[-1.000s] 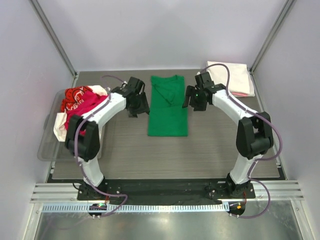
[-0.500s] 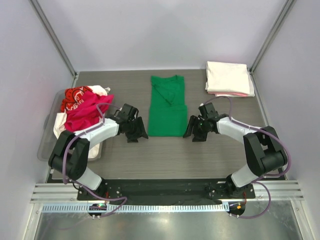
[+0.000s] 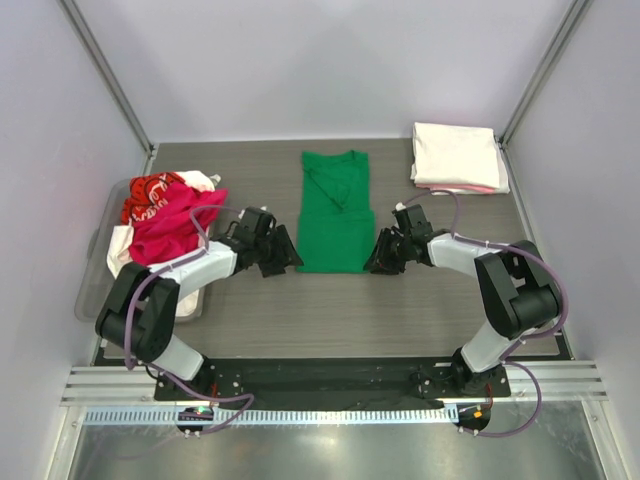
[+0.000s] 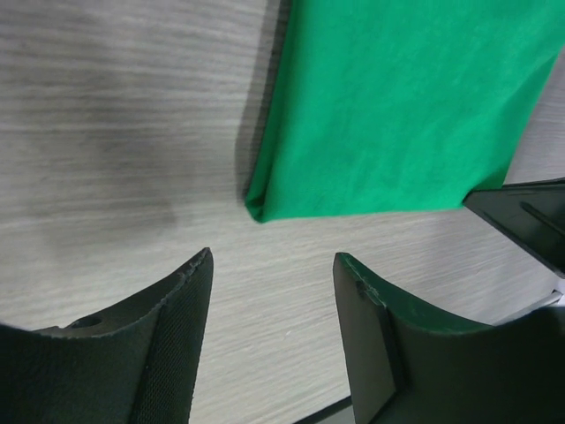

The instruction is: Fold and stack the t-shirts

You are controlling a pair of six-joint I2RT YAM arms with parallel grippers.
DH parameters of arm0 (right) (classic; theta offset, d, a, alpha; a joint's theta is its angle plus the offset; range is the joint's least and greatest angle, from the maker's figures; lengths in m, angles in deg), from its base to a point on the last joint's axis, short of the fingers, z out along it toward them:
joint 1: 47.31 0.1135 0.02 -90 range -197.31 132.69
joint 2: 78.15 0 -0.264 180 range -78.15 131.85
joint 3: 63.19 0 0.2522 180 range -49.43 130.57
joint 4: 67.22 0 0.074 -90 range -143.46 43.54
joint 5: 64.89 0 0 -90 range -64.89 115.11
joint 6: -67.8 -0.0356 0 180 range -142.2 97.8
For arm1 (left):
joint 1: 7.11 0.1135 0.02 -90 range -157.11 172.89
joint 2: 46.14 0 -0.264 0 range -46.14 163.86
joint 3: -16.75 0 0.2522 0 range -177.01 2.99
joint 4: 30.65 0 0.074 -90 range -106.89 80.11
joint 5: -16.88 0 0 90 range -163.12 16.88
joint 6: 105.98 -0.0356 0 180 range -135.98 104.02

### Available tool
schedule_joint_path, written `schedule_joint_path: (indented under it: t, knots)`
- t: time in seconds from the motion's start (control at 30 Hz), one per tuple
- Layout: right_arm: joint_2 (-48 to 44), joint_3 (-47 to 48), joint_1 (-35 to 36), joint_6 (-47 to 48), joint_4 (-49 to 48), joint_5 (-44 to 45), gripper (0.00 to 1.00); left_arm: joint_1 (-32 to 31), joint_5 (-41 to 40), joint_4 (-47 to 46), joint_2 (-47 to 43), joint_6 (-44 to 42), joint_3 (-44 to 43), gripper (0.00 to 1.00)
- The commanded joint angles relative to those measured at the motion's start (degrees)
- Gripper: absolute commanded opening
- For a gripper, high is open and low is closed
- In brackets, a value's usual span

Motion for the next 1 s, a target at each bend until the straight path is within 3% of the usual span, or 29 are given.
schedule_joint_path:
  t: [0.0, 0.27, 0.6, 0.7, 0.83, 0.93, 0.97]
  knots:
    - [1.2, -0.5, -0.2, 1.1, -0.6, 2.9, 0.32, -0.1, 1.4, -5.8, 1.4, 1.0, 0.9, 0.57]
    - [0.9, -0.9, -0.3, 2.0, 0.0, 2.3, 0.20, -0.1, 1.6, -9.5, 2.7, 2.1, 2.7, 0.54]
    - [1.3, -1.0, -0.3, 2.6, -0.1, 1.8, 0.18, -1.2, 1.6, -13.7, 7.4, 3.8, 3.6, 0.49]
    - [1.3, -1.0, -0.3, 2.5, -0.2, 1.8, 0.11, -1.5, 1.2, -14.0, 8.5, 4.2, 4.3, 0.38]
    - [1.3, -1.0, -0.4, 2.5, -0.1, 1.8, 0.01, -1.8, 0.9, -15.2, 8.4, 4.7, 5.1, 0.14]
    - [1.0, -1.0, -0.5, 2.2, 0.0, 1.7, 0.01, -2.2, 0.2, -15.2, 7.3, 5.1, 5.3, 0.00]
    - [0.7, -1.0, -0.4, 2.1, 0.0, 1.7, 0.01, -2.3, 0.2, -15.1, 6.9, 5.2, 5.5, 0.00]
